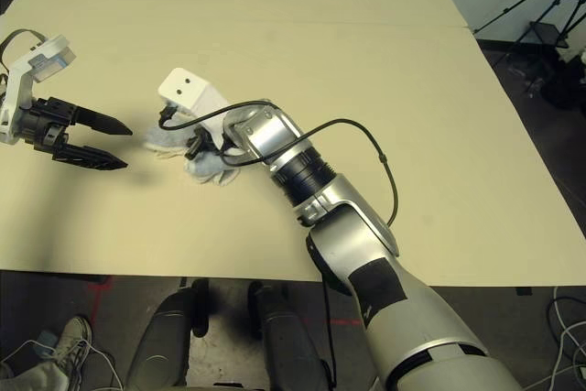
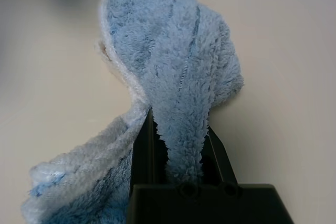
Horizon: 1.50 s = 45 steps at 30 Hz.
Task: Wipe the water off the table with a rag.
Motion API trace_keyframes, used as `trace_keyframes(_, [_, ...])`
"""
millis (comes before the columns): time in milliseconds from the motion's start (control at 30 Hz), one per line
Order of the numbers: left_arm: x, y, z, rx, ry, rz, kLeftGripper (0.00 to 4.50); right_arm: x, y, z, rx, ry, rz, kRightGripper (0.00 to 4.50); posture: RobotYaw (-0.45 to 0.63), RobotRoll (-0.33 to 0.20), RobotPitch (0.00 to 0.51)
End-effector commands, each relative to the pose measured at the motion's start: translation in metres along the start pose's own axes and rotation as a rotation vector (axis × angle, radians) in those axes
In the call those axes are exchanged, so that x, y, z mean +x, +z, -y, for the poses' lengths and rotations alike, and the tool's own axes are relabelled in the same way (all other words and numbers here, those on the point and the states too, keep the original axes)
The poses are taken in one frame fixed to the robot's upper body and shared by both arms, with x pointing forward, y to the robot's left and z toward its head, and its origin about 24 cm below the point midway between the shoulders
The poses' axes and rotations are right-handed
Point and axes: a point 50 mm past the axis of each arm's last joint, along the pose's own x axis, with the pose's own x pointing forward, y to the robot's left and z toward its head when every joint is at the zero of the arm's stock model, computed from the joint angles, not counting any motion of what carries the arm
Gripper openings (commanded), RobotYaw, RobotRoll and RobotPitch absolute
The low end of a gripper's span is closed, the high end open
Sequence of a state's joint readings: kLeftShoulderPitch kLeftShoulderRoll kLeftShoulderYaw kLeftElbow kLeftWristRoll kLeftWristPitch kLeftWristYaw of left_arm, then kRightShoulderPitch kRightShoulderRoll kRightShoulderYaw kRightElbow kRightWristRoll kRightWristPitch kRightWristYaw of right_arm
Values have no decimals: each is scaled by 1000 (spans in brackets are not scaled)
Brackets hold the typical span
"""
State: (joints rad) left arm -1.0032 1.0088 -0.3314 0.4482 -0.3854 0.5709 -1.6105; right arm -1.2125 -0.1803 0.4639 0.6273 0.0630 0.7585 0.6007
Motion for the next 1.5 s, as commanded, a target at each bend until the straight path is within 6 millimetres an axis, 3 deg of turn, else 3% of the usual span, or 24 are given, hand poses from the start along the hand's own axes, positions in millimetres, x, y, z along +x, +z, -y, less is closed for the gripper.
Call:
trace_keyframes(33, [-3, 0, 0, 3, 7, -3, 4500, -2, -42, 33, 40, -192, -154, 195, 166, 0, 292])
trace_keyframes(200, [-3, 1, -2, 7, 10, -3, 4500, -9, -50, 54, 16, -309, -174, 194, 161, 0, 288])
trace_keyframes(300, [-2, 2, -2, 10, 11, -3, 4500, -10, -37, 52, 30, -258, -120, 192, 158, 0, 285])
trace_keyframes(400, [-3, 3, -3, 13, 14, -4, 4500, -14, -12, 31, 141, -47, -40, 191, 152, 0, 282])
trace_keyframes(533, [-3, 5, -5, 20, 19, -4, 4500, -28, 14, -5, 122, 182, 17, 191, 146, 0, 279])
trace_keyframes(667, [-4, 6, -8, 23, 27, -5, 4500, -25, 21, -46, 154, 287, 17, 190, 113, 0, 279])
trace_keyframes(867, [-2, 8, -13, 31, 32, -21, 4500, -19, 26, -86, 265, 355, -2, 190, 102, 0, 280])
trace_keyframes(1000, [-2, 11, -15, 39, 34, -23, 4500, -15, 23, -102, 346, 381, -21, 190, 102, 0, 280])
trace_keyframes(1300, [-2, 11, -15, 43, 31, -22, 4500, -8, -14, -98, 380, 326, -110, 190, 97, 0, 281])
trace_keyframes(1400, [-2, 11, -16, 43, 30, -19, 4500, -5, -25, -89, 380, 278, -129, 190, 96, 0, 279])
trace_keyframes(1500, [-2, 11, -16, 43, 30, -17, 4500, -1, -40, -67, 359, 164, -143, 189, 96, 0, 279])
